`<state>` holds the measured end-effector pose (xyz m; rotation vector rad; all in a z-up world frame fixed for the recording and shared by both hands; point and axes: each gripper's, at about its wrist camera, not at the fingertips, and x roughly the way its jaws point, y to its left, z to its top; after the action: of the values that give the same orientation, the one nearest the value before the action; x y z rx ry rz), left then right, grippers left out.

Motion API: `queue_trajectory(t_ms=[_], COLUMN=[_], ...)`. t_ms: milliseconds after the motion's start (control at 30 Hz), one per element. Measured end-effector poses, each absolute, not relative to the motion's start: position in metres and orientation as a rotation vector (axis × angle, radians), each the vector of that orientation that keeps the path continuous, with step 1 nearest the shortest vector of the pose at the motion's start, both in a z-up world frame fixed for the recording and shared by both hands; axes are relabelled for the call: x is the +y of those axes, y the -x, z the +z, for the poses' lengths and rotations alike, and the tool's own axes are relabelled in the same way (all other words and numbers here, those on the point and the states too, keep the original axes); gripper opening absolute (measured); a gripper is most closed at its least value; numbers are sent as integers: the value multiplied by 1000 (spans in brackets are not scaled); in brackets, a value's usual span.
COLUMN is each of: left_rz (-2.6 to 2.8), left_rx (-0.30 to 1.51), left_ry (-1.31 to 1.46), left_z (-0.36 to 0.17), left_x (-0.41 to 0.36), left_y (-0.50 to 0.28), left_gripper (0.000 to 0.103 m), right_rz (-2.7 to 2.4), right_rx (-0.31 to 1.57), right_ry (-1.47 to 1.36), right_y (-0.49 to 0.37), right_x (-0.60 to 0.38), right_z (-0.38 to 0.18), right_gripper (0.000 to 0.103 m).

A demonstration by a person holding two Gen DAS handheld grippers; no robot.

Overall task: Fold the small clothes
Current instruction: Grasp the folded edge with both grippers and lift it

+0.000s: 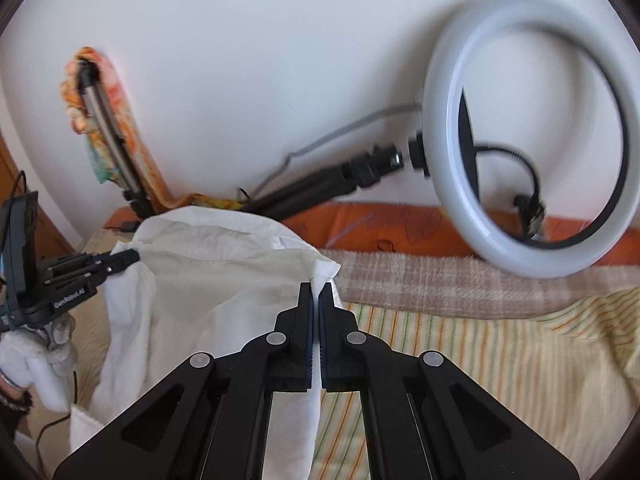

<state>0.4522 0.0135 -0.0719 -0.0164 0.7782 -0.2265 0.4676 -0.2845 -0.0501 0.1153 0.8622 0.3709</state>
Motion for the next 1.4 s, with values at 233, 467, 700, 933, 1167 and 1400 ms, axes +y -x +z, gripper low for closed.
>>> queue_trajectory(t_ms=[233, 467, 700, 933, 1167, 1400], left_rz=[-218, -208, -223, -228, -225, -229], left_rx=[699, 688, 699, 718, 737, 758], left_ry=[-4, -24, -51, -85, -107, -125], left_z=[-30, -21, -36, -53, -65, -79], left_x=[18, 29, 17, 10, 9, 13], left_y=[-389, -313, -259, -225, -207, -191], left_gripper=[3, 3, 3, 3, 3, 3], right_rz=[324, 301, 302, 305, 320, 323], right_rx=[765, 726, 710, 701, 697, 711], right_ry=[-12, 61, 94, 115, 162, 189], right_y=[-399, -314, -264, -235, -209, -191], right_x=[-274, -266, -272, -271, -263, -261], right_z=[6, 31, 27, 16, 3, -8], right_gripper=[1, 0, 0, 0, 0, 0])
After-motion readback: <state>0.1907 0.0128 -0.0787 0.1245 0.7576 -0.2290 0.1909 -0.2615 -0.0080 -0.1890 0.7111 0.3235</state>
